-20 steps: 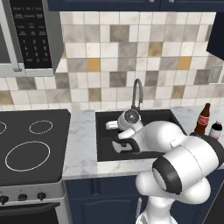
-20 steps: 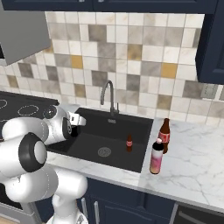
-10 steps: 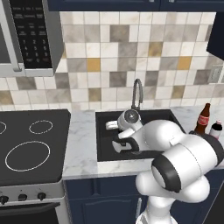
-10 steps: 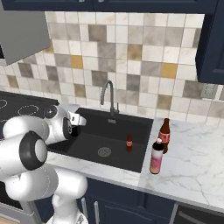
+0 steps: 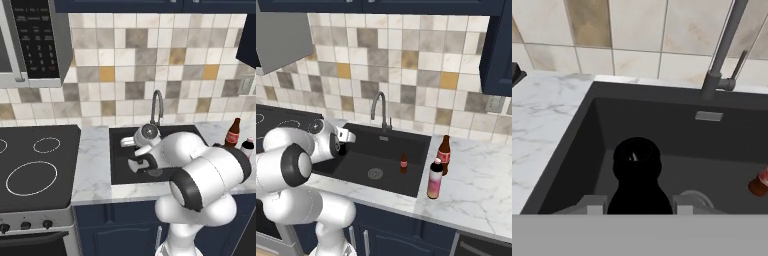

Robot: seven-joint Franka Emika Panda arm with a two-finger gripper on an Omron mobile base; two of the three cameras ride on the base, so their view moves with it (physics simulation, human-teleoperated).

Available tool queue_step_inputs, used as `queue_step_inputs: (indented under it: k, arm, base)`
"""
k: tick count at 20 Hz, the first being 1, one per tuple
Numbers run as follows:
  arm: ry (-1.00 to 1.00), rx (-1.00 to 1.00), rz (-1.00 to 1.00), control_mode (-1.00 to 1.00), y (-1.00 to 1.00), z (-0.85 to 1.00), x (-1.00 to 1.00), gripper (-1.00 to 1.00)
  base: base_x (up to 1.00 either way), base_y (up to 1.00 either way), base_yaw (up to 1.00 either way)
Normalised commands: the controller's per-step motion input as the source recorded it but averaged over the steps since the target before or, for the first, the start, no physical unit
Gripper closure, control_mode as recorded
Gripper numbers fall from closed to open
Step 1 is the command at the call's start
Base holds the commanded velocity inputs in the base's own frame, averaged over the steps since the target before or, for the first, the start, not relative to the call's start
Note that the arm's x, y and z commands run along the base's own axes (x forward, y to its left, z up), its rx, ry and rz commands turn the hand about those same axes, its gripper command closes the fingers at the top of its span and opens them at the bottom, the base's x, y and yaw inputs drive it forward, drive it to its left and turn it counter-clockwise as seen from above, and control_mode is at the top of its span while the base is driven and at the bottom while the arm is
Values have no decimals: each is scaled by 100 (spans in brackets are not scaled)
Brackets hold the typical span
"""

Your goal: Place the large bottle from the dining counter next to the other large bottle outside the sink, and place the small bottle from the dining counter next to the other small bottle inside the sink.

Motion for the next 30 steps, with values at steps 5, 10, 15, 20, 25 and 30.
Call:
queue_step_inputs:
  k: [5, 10, 15, 20, 25, 30]
  arm:
    - [0, 0, 0, -100, 0, -19, 14, 100]
    - [0, -2, 0, -100, -5, -26, 3, 100]
    - [-2, -5, 0, -100, -18, -27, 0, 100]
    - [-3, -3, 0, -100, -26, -26, 3, 100]
    - [-4, 0, 0, -100, -30, -23, 12, 100]
    - [-4, 0, 0, -100, -37, -21, 15, 100]
  base:
    - [0, 0, 0]
    - [0, 0, 0]
    - [0, 0, 0]
    - [0, 0, 0]
    - [0, 0, 0]
    - [0, 0, 0]
